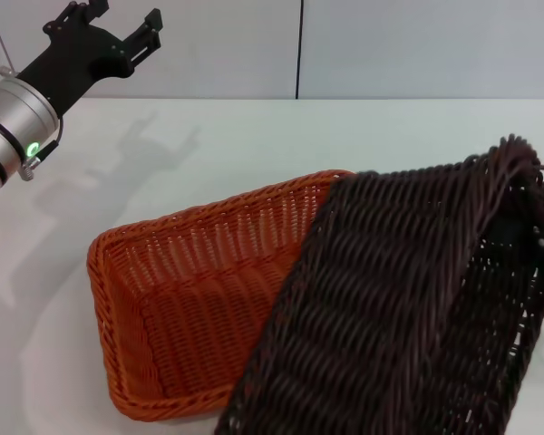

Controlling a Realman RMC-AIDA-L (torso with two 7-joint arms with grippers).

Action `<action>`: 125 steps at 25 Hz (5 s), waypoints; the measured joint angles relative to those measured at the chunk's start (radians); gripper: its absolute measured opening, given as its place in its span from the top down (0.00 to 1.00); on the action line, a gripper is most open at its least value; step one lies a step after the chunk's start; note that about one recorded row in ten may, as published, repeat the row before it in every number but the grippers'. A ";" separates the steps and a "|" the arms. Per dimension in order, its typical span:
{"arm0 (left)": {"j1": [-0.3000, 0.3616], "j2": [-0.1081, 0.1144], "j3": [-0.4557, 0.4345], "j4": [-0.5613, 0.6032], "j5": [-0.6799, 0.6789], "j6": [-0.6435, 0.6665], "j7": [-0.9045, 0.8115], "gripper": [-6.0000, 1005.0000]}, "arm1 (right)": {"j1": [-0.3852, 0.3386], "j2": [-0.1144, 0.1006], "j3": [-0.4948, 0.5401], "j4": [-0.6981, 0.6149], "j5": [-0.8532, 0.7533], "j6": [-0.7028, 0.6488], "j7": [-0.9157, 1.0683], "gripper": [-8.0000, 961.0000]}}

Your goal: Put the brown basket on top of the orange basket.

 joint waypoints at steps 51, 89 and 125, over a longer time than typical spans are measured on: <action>-0.044 -0.004 -0.003 -0.003 -0.008 -0.027 0.064 0.20 | -0.169 0.125 0.323 0.679 0.050 0.311 -0.503 0.85; 0.058 -0.014 -0.026 -0.008 -0.135 0.122 0.069 0.21 | -0.081 0.115 0.674 0.456 0.082 0.330 -0.515 0.36; 0.180 -0.019 -0.018 -0.234 -0.467 0.445 0.134 0.21 | 0.079 0.112 0.720 0.425 0.424 0.532 -0.766 0.36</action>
